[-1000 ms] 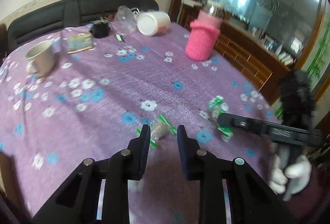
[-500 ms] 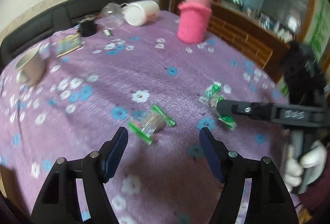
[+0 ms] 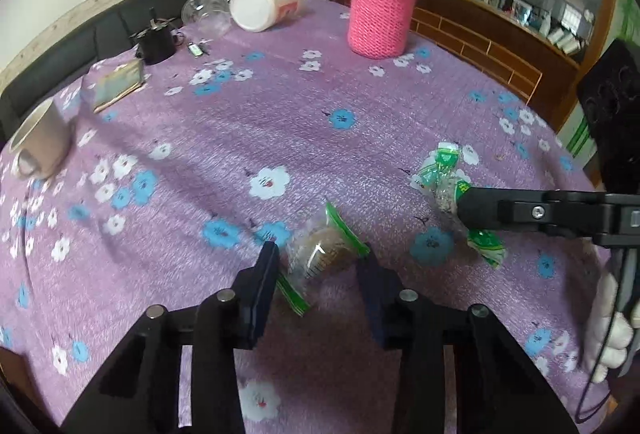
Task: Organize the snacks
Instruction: 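Grasp the clear green-ended candy with the left tool while right holds its candy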
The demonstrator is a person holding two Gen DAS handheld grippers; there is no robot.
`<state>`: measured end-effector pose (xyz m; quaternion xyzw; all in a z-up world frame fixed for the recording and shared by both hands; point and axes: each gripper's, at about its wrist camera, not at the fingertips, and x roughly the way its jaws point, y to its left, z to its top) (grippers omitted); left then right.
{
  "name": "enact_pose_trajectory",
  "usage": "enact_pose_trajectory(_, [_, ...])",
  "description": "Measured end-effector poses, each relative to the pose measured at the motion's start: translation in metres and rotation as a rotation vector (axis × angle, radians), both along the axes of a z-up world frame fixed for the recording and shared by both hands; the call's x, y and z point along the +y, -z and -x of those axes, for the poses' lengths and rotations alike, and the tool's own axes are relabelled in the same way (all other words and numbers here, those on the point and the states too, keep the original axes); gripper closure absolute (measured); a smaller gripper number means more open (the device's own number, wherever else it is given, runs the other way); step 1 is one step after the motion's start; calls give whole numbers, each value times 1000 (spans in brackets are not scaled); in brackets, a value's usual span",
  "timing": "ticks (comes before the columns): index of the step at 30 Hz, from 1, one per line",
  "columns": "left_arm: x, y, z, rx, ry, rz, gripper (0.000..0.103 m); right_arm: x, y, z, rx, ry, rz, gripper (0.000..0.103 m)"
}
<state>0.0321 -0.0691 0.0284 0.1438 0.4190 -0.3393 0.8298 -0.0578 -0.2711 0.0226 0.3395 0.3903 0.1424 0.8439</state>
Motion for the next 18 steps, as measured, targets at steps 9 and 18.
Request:
enact_pose_trajectory(9, [58, -37, 24, 14, -107, 196, 71, 0, 2, 3, -5, -7, -15, 79])
enact_pose_trajectory(18, [96, -44, 44, 18, -150, 238, 40, 1, 9, 2, 22, 20, -20, 79])
